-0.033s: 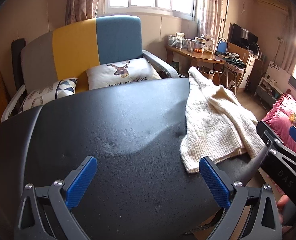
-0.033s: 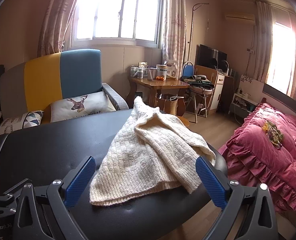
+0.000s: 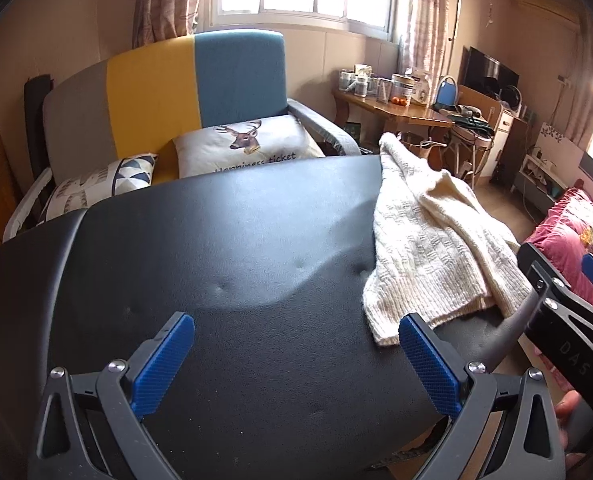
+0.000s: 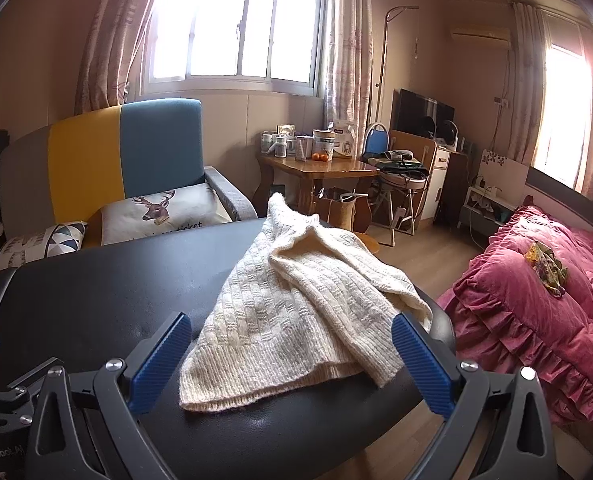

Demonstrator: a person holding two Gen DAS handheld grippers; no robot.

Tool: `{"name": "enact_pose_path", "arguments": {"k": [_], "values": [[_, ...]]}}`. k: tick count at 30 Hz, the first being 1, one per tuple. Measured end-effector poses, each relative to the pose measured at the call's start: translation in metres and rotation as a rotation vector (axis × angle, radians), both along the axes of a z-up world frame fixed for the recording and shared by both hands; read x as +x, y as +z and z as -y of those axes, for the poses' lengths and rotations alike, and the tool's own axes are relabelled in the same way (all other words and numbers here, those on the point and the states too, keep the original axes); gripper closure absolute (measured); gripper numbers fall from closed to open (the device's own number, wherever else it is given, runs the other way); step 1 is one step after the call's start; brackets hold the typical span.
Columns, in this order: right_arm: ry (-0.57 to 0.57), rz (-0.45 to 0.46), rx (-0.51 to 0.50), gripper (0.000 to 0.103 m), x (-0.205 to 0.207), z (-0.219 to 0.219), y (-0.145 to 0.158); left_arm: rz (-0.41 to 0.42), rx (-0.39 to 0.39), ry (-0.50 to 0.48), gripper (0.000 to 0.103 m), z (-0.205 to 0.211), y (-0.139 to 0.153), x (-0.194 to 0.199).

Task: Fold clothes
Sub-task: 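Move both grippers toward the cream sweater on the black ottoman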

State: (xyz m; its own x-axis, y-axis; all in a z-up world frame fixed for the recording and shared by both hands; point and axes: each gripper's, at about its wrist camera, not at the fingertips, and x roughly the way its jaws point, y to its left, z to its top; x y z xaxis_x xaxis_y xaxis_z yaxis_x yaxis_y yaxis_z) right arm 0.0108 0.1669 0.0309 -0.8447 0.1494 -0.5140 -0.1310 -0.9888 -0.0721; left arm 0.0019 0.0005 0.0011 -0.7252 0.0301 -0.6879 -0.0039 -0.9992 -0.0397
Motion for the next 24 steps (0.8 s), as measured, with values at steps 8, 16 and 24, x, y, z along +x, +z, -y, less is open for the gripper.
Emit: {"name": "enact_pose_path", "arguments": {"k": [8, 16, 24], "values": [[0.069, 0.069, -0.133, 0.0, -0.01, -0.014, -0.013, 0.091, 0.083, -0.048, 0.0, 0.012, -0.018, -0.005], [0.205, 0.179, -0.361, 0.0, -0.052, -0.037, -0.028, 0.227, 0.227, -0.071, 0.0, 0.06, -0.072, -0.002], [0.349, 0.346, -0.617, 0.0, -0.16, -0.067, -0.042, 0.31, 0.38, 0.105, 0.0, 0.18, -0.115, 0.016]]}}
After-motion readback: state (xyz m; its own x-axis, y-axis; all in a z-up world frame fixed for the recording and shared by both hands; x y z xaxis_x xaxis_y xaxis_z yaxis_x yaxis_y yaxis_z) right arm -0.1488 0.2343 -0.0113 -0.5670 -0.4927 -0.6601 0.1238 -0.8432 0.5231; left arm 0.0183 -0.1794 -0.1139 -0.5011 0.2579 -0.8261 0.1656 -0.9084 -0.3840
